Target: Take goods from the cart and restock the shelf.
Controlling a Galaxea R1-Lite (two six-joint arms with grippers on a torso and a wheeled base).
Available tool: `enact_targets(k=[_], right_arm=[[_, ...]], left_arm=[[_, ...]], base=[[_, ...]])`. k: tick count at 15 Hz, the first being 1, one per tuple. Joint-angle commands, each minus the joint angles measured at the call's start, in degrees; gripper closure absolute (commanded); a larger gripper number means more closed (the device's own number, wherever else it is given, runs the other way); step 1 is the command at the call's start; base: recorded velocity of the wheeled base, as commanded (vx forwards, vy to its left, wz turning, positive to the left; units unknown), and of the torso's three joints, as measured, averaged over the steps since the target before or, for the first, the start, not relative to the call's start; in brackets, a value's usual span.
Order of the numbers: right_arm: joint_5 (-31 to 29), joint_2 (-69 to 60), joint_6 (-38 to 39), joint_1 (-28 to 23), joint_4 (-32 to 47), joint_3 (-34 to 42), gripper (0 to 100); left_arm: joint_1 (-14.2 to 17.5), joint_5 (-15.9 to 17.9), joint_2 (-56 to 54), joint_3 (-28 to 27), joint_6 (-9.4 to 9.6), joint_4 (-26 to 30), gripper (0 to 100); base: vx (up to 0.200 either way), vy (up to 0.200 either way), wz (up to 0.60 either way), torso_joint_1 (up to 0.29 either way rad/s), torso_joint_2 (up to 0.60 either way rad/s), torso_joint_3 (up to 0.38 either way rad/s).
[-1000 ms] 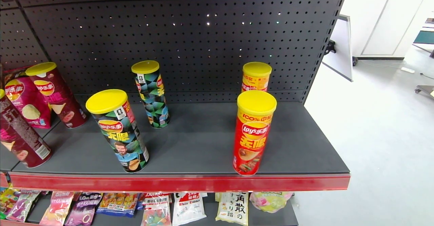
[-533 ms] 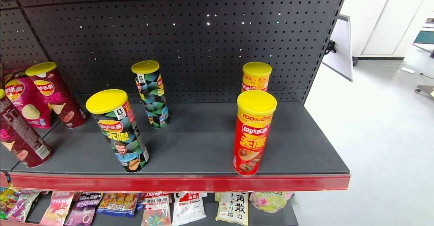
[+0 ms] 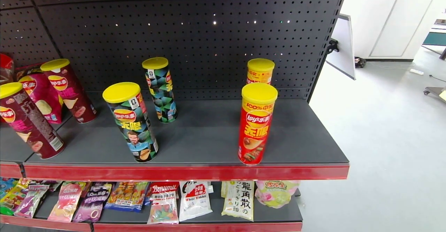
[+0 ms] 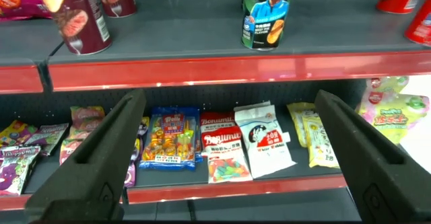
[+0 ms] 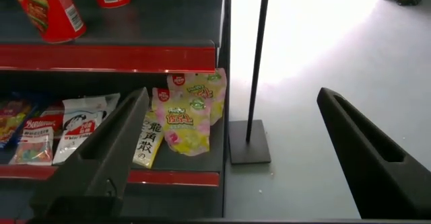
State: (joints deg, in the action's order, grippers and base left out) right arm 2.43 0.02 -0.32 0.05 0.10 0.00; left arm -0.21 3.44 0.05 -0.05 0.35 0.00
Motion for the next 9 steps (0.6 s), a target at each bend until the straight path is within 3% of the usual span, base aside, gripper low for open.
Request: enact_targets(k=[1,9], right_arm=[[0.04,-0.02,-0.12,0.04,-0.01,0.0,0],[0.04,-0.02,-0.03,0.04,-0.01,0.0,0]], left_arm=[[0.03,-0.01,0.04,-0.04,0.0,0.0,0],[0.03,-0.01,0.04,-0.04,0.0,0.0,0]], base=[[0.0,0.2,0.0,0.017,0.02,0.002],[0.0,0.2,0.0,0.003,0.0,0.002]])
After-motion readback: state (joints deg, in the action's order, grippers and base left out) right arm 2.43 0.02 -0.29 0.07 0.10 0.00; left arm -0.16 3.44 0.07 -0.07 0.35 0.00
